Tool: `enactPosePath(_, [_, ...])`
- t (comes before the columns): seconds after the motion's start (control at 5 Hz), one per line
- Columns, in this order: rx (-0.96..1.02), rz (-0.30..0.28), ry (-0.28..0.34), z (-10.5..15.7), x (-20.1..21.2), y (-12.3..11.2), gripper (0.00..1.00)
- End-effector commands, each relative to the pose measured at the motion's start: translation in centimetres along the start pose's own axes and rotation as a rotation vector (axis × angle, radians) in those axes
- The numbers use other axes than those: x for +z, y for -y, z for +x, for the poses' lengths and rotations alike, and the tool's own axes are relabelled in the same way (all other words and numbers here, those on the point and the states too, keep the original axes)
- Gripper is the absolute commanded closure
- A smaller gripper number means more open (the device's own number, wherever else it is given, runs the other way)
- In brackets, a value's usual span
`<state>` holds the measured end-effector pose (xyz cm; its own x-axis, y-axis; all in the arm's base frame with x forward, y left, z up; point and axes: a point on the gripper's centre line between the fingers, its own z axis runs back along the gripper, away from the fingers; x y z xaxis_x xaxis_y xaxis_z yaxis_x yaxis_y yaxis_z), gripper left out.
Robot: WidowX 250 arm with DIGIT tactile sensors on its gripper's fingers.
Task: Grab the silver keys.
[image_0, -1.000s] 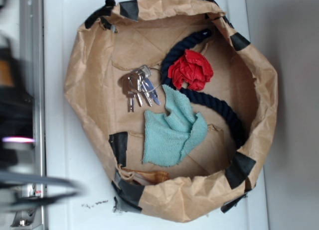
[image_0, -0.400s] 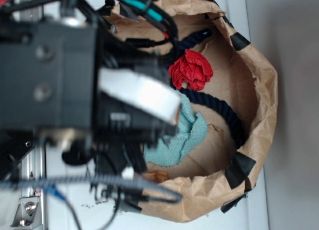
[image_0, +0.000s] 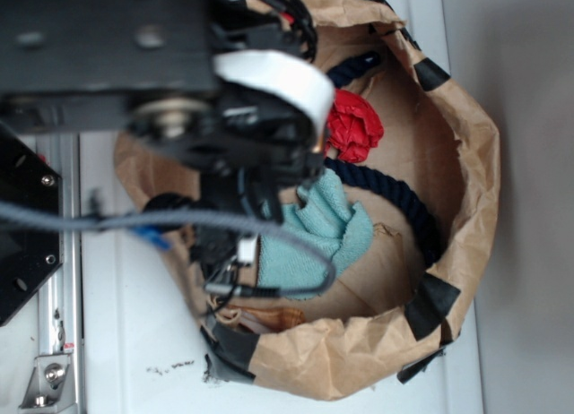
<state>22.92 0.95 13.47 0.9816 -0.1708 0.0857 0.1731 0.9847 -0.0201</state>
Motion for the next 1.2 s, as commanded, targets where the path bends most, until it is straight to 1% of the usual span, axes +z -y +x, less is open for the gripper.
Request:
enactPosePath(0.0, [0.055,0.025,-0.028,0.4,-1.9,-1.4,0.00])
enactPosePath(0.8, [0.055,0.025,-0.028,0.4,-1.9,-1.4,0.00])
enactPosePath(1.0, [-0.013,0.099,0.002,1.1,-4.8,-0.9,0.00])
